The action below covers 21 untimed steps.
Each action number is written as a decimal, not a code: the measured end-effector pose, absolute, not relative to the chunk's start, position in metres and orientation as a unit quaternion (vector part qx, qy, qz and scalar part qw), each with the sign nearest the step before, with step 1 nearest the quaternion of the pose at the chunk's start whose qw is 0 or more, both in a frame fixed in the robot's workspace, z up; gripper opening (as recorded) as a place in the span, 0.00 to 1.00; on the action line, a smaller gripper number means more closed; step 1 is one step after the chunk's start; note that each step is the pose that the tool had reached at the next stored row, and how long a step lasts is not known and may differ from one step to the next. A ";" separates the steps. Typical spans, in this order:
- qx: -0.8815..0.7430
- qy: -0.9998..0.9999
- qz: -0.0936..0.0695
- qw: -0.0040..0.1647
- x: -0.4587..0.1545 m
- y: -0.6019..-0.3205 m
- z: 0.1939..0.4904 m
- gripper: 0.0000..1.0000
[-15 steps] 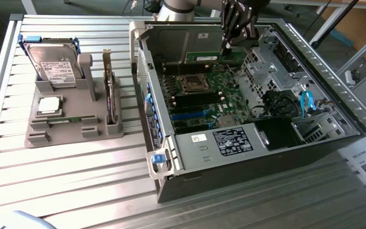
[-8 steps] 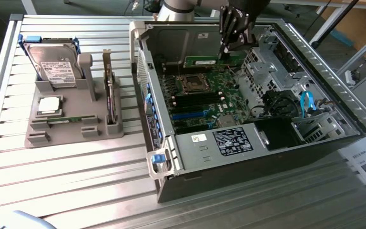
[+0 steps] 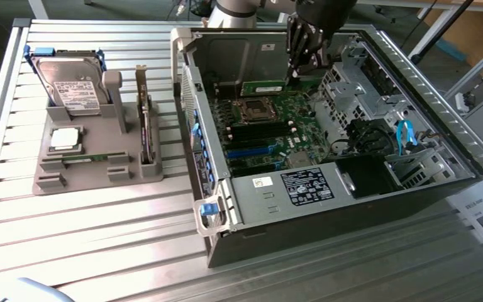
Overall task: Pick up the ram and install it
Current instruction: 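Insert the ram into the slot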
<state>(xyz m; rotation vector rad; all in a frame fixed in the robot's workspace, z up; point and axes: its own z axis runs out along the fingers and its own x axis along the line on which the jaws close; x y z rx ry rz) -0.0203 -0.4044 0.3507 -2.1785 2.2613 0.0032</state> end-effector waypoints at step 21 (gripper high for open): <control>-0.694 0.720 0.001 0.001 -0.020 -0.404 0.314 0.12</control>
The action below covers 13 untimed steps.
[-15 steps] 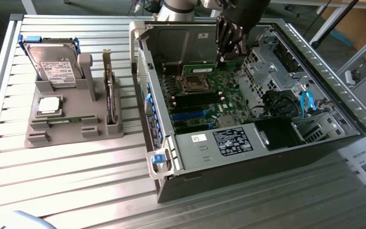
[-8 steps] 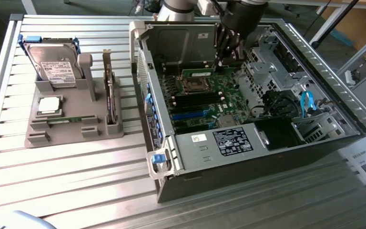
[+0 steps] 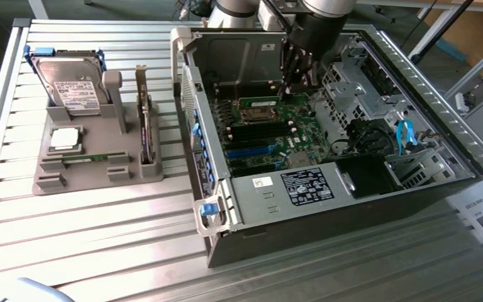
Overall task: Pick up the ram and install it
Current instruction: 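Insert the ram into the slot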
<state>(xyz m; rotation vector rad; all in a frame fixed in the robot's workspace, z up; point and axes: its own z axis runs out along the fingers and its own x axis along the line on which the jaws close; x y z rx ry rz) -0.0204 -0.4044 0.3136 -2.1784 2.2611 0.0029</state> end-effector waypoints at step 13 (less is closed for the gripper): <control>-0.694 0.720 0.001 0.001 -0.020 -0.404 0.295 0.12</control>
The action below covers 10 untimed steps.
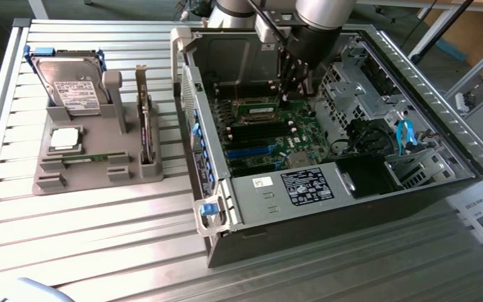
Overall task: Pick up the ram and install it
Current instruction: 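Insert the ram into the slot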
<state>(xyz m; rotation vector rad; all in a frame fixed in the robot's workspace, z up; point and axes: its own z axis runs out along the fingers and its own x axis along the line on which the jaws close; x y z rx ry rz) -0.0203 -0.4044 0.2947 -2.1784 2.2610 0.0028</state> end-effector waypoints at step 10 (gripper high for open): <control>-0.694 0.720 0.001 0.001 -0.020 -0.404 0.290 0.12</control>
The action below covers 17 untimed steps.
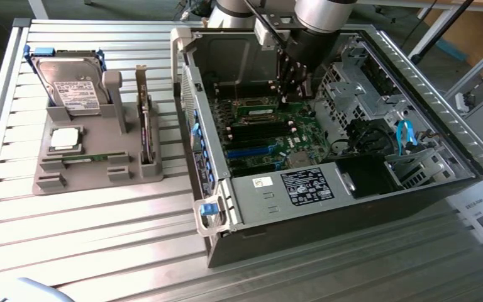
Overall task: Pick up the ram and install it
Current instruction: 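Insert the ram into the slot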
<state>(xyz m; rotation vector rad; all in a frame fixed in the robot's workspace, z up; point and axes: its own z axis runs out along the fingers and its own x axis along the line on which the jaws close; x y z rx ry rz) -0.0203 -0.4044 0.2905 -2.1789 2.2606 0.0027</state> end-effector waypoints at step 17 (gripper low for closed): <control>-0.699 0.715 0.001 0.001 -0.016 -0.404 0.290 0.12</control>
